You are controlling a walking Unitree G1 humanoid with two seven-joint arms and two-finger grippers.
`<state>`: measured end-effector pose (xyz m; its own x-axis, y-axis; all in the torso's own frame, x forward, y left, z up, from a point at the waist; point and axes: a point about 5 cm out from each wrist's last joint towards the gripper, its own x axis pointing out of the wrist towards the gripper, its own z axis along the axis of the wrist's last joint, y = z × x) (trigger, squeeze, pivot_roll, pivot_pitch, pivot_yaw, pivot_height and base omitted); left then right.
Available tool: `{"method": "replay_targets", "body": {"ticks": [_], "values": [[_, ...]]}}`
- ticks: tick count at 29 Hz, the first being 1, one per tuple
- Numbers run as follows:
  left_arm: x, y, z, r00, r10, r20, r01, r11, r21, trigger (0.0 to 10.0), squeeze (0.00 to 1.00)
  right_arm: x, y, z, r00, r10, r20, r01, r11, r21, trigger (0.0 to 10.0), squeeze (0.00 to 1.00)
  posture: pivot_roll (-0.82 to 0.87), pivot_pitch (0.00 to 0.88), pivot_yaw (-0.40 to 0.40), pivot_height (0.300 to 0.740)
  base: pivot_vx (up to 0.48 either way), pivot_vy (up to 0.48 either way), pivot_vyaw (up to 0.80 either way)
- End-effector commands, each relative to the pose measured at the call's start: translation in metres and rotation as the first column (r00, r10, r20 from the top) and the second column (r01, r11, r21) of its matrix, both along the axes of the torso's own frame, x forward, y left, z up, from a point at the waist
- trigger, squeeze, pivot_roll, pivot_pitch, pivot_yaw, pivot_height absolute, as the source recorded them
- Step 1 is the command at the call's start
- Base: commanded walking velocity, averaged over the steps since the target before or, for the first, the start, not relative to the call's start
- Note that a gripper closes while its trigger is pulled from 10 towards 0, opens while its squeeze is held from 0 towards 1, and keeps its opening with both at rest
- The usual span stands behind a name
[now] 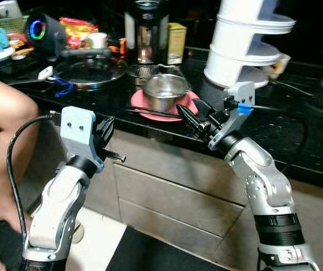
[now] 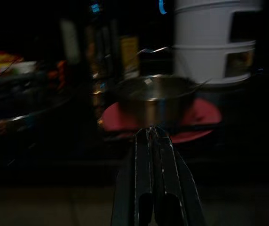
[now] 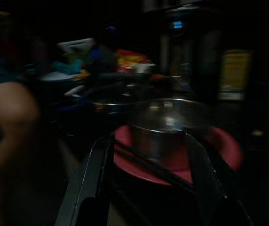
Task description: Kitchen organization
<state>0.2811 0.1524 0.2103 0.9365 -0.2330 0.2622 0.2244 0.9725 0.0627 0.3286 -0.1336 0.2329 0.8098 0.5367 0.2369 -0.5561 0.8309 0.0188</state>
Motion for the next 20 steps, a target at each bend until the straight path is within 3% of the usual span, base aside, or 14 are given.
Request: {"method": "replay_targets", "body": {"ticks": [1,8,12,20], "values": [[0.002,0.003,0.000,1.000,0.020,0.001,-0.020,1.000,-0.001,10.0,0.00,0.000,0.003,-0.003,1.000,0.005,-0.007,-0.005,1.000,-0.019,10.0,0.00,0.02,0.000,-0.046,0.740,0.000,0.000,0.00],[0.002,0.007,0.000,0.998,0.057,0.001,-0.057,0.998,-0.006,10.0,0.00,0.001,0.006,-0.004,1.000,0.009,-0.007,-0.009,0.999,-0.031,10.0,0.00,0.03,0.000,-0.049,0.740,0.000,0.000,0.00],[0.004,0.018,0.001,0.990,0.141,0.017,-0.141,0.990,0.022,10.0,0.00,0.000,0.021,-0.005,0.999,0.031,0.013,-0.030,0.997,-0.073,10.0,0.00,0.03,0.000,-0.050,0.740,0.000,0.000,0.00],[0.007,0.022,0.004,0.987,0.159,0.033,-0.160,0.986,0.044,10.0,0.00,0.006,0.041,-0.009,1.000,-0.014,-0.005,0.014,0.998,-0.059,10.0,0.00,0.03,0.000,-0.054,0.740,0.000,0.000,0.00]]}}
